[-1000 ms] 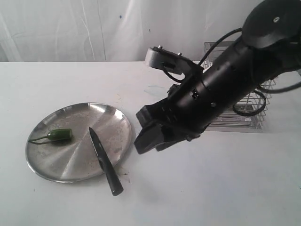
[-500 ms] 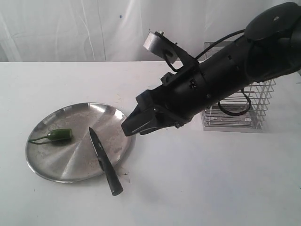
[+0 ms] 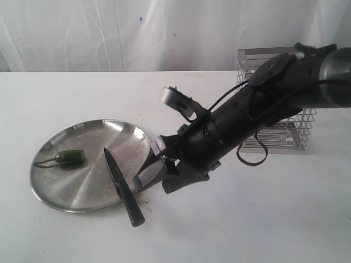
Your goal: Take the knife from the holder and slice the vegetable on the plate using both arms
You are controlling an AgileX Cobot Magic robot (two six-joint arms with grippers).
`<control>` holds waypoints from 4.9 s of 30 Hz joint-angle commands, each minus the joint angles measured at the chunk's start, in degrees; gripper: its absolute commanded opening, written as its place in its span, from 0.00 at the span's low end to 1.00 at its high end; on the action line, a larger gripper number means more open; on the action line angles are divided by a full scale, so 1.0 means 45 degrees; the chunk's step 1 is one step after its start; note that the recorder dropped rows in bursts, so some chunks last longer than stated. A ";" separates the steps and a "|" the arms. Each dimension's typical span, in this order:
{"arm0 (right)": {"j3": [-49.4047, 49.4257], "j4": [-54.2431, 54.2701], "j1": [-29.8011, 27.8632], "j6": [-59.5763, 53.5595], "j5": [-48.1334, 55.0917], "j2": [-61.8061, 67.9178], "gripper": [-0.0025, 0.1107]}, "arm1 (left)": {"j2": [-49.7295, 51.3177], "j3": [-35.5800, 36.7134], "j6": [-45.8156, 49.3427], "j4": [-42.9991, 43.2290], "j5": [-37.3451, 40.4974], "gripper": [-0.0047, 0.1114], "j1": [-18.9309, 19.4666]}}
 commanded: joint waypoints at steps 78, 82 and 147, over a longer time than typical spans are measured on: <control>-0.1293 0.3051 0.1326 -0.0716 -0.1636 0.4530 0.13 | -0.0063 0.0044 -0.0016 -0.0099 0.0040 0.04 -0.0061; -0.1293 0.3051 0.1326 -0.0716 -0.1592 0.4530 0.02 | -0.0063 0.0044 -0.0016 -0.0099 0.0040 0.04 -0.0061; -0.0494 -0.8150 0.2154 0.3002 -0.2864 -0.3016 0.02 | -0.0063 0.0044 -0.2351 -0.6624 -0.5306 0.04 -0.0061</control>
